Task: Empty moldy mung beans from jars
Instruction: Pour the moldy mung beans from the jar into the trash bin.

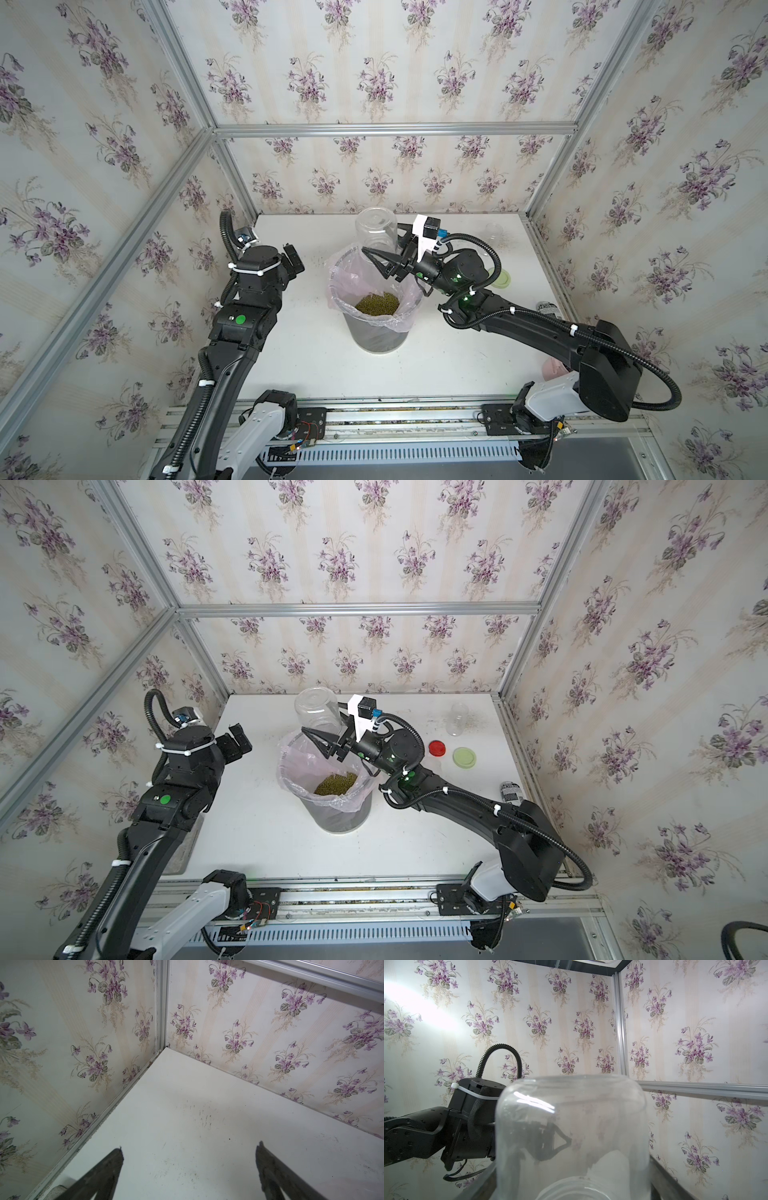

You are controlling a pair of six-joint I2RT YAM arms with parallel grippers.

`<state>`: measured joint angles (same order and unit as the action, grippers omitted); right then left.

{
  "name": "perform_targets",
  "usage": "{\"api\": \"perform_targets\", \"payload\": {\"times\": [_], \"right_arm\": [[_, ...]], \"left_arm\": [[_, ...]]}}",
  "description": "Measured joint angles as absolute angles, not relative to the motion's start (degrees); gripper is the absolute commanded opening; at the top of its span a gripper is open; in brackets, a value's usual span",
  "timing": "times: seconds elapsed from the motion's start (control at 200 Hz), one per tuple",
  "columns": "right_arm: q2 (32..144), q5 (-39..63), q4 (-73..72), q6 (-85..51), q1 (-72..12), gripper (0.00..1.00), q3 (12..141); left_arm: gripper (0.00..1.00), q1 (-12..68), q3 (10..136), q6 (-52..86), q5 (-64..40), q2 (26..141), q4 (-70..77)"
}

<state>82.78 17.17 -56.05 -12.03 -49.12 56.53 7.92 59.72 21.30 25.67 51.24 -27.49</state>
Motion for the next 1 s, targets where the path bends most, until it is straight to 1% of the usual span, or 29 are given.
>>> {"api": "perform_targets", "payload": {"times": [0.05,0.135,0.185,0.245,0.33,0.38,0.425,0.52,0.56,0.63,0.729,0.834,0.999], "right_arm": [[82.5,17.9,-56.0,-12.0,-49.3,0.08,55.8],[84.5,16.9,-52.4,-11.8,-49.5,0.08,60.0],[83.2,17.2,-53.2,-11.8,-49.5,0.09,58.0],[81.9,17.3,-53.8,-11.8,-49.6,0.06,56.0],[83.8,15.7,-50.2,-11.3,-49.8,0.07,60.6],[82.3,15.9,-51.4,-11.4,-49.8,0.08,58.2],[81.0,16.3,-52.2,-11.4,-49.9,0.05,56.1],[83.0,14.9,-48.8,-10.7,-50.2,0.06,60.4],[82.3,14.8,-49.6,-10.8,-50.2,0.08,59.1],[80.8,15.8,-50.9,-10.9,-50.3,0.05,56.5],[85.4,14.0,-42.9,-10.4,-50.5,0.05,65.6],[85.1,13.2,-36.9,-10.3,-49.7,0.06,68.9],[86.8,13.2,-19.7,-10.3,-49.8,0.07,82.1]], "left_arm": [[0.99,7.9,59.7,21.3,25.6,51.2,-27.6],[1.00,7.8,59.6,21.3,25.6,50.9,-27.5],[1.00,7.6,59.6,21.3,25.5,51.0,-27.5],[1.00,7.5,59.6,21.3,25.2,51.0,-27.6],[1.00,7.4,59.6,21.3,25.2,50.7,-27.5],[1.00,7.2,59.6,21.3,25.2,50.7,-27.5],[1.00,7.1,59.6,21.3,25.1,50.7,-27.6],[1.00,7.0,59.6,21.3,25.1,50.5,-27.5],[1.00,6.9,59.6,21.3,25.1,50.7,-27.5],[1.00,6.7,59.6,21.3,24.9,50.7,-27.6],[0.99,6.5,59.6,21.4,24.9,50.5,-27.5],[1.00,6.3,59.6,21.4,24.9,50.4,-27.5],[1.00,6.0,59.6,21.4,24.9,49.7,-27.5]]}}
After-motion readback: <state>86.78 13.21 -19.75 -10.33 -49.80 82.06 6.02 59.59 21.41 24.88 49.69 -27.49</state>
